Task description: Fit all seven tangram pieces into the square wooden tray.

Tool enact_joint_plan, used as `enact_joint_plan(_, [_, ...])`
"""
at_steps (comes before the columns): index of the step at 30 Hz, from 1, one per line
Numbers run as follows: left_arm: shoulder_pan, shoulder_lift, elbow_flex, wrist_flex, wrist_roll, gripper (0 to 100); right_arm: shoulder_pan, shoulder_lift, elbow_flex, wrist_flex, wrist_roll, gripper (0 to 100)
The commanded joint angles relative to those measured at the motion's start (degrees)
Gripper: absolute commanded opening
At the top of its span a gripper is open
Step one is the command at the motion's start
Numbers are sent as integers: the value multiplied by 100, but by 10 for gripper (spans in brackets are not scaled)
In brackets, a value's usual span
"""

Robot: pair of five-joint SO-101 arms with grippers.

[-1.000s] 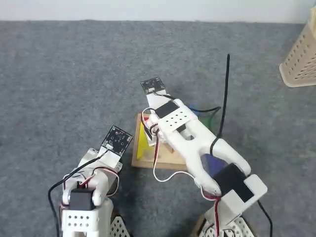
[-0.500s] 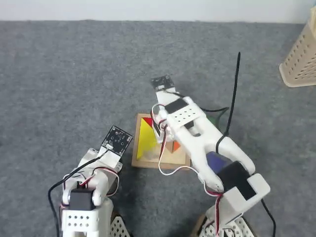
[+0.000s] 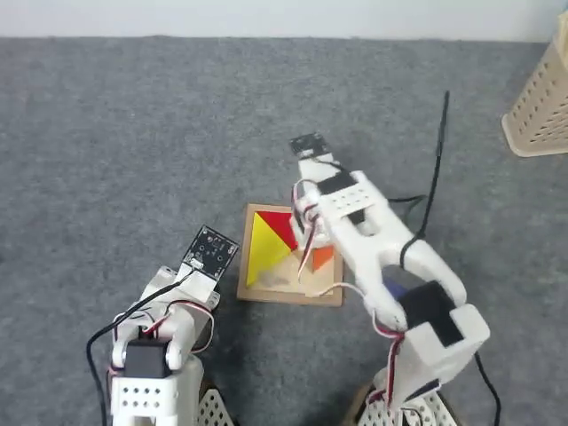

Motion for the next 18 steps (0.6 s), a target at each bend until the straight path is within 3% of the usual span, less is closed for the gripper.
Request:
enact_joint_plan(1, [-26,-123,-66,-9,62,119,347,215,-325,-13,149,7])
enact_joint_plan(9, [-26,-123,-66,-9,62,119,356,-637,-615,22,158,9])
enact_joint_plan(15, [-26,-123,-66,-9,62,119,470,-2000,-554,919,167,10])
enact_joint_plan(18, [-26,-123,-66,-9,62,119,804,-2202,-554,1305,642,25])
